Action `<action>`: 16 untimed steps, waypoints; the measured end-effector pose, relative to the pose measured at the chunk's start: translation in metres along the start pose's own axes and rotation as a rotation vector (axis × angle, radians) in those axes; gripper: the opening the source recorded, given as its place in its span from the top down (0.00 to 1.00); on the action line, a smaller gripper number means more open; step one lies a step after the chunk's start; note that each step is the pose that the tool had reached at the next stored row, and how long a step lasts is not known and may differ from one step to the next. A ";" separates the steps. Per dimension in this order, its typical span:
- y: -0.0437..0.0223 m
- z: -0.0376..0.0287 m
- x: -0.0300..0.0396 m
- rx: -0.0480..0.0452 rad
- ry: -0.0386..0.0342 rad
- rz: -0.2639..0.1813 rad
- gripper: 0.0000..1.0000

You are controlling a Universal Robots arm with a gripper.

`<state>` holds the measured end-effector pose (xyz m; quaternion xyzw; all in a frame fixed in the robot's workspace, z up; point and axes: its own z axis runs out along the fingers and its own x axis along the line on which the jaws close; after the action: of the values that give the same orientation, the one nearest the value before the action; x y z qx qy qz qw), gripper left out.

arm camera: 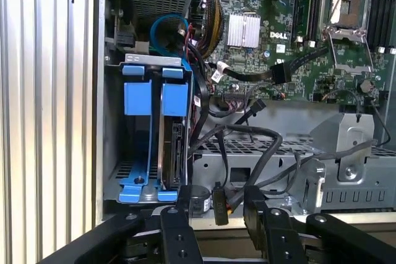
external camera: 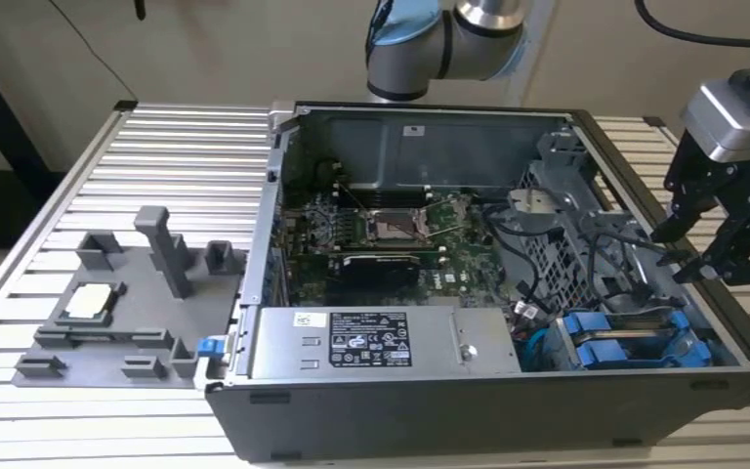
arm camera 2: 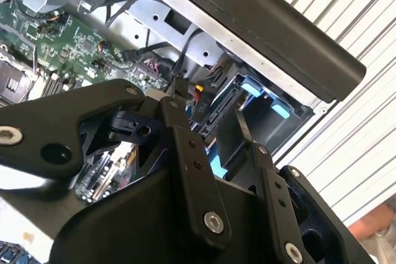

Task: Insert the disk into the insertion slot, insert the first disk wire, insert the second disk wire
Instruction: 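Insert the first disk wire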

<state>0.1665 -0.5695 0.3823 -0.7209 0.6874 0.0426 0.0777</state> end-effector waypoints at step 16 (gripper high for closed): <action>0.0009 0.0000 0.0000 0.0000 -0.0001 0.000 0.81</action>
<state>0.1657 -0.5695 0.3823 -0.7209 0.6874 0.0427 0.0778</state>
